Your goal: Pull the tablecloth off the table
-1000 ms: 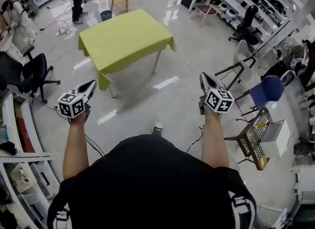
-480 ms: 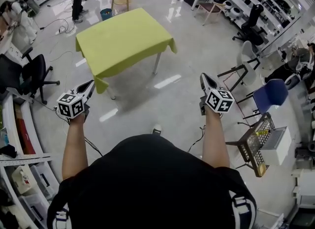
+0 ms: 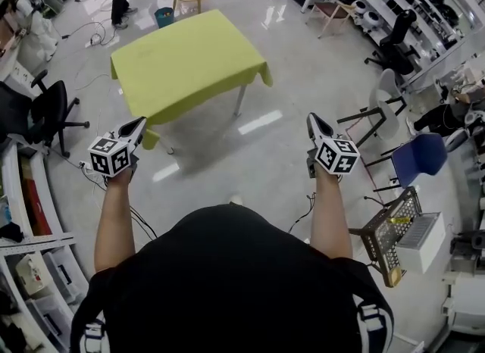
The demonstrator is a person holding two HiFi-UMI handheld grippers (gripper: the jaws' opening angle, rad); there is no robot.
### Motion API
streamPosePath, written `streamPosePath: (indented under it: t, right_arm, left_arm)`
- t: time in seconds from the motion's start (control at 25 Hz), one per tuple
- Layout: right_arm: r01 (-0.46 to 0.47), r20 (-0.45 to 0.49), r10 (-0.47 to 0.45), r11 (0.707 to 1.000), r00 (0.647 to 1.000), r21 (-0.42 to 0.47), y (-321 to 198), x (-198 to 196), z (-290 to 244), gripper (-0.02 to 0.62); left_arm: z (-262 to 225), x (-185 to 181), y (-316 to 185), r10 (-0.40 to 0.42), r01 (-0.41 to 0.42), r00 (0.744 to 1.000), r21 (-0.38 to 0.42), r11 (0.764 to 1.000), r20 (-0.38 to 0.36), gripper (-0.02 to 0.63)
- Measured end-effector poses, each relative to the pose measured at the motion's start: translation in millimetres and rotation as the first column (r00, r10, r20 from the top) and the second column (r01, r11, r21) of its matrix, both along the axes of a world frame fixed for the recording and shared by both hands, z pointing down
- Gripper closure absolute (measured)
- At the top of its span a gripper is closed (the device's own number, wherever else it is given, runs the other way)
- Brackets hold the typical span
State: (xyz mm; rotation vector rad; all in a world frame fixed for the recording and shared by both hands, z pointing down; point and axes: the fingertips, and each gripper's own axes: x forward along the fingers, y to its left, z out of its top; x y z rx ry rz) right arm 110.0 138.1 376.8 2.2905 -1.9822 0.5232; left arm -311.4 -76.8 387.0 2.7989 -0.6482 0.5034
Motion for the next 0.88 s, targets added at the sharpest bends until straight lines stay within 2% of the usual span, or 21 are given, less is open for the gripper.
streamPosePath:
  t: [0.36, 0.6, 0.88]
  right_arm:
    - [0.048, 0.015, -0.048, 0.999, 0.999, -0.021, -48, 68, 16, 0.578]
    - [0.094, 0.025, -0.093, 0.995, 0.995, -0.026, -69, 125, 27, 0.578]
    - [0.145, 0.032, -0.145, 0.989, 0.989, -0.025, -87, 147, 40, 0.578]
  left_arm:
    - [7, 68, -31, -0.035, 0.035, 0.999, -0.015, 0.999, 0.018, 0.584]
    - [8, 122, -35, -0.070, 0.070, 0.997, -0.009, 0.998, 0.028, 0.584]
    - [21, 150, -38, -0.099, 0.099, 0.994, -0.014, 0.995, 0.035, 0.584]
